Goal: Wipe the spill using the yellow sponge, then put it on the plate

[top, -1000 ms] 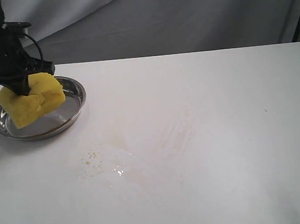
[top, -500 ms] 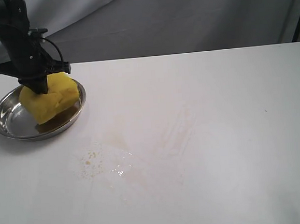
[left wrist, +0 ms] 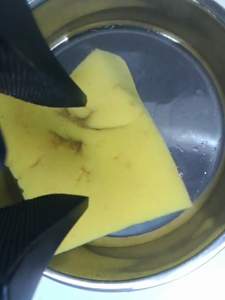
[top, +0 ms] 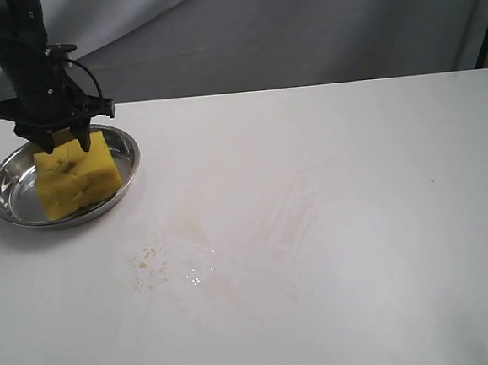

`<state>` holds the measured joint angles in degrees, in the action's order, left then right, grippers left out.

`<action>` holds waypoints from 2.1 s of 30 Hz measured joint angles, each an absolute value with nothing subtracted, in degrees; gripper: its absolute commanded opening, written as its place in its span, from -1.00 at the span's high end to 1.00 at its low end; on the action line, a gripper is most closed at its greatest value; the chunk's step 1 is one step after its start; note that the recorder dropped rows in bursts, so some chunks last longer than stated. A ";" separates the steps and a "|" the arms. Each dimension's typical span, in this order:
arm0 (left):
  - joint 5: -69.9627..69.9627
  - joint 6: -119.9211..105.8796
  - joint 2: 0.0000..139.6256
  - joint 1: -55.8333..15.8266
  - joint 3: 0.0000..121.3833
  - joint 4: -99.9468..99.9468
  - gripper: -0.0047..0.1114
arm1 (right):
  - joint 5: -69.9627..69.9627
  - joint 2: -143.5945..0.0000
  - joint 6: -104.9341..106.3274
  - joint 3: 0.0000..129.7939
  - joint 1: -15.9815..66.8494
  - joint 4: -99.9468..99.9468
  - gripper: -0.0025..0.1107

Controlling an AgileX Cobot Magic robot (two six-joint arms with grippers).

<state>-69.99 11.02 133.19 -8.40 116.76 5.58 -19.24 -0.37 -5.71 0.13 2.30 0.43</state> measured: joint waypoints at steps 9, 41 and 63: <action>-69.99 10.74 128.15 -8.40 116.76 5.58 0.91 | -19.24 -0.37 -5.71 0.13 2.30 0.43 0.96; -66.84 15.46 89.04 -8.40 70.97 11.52 0.92 | -19.24 -0.37 -5.71 0.13 2.30 0.43 0.96; -55.26 5.85 27.06 3.56 37.03 -2.52 0.92 | -19.24 -0.37 -5.71 0.13 2.30 0.43 0.96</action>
<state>-55.26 5.85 27.06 3.56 37.03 -2.52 -19.24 -0.37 -5.71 0.13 2.30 0.43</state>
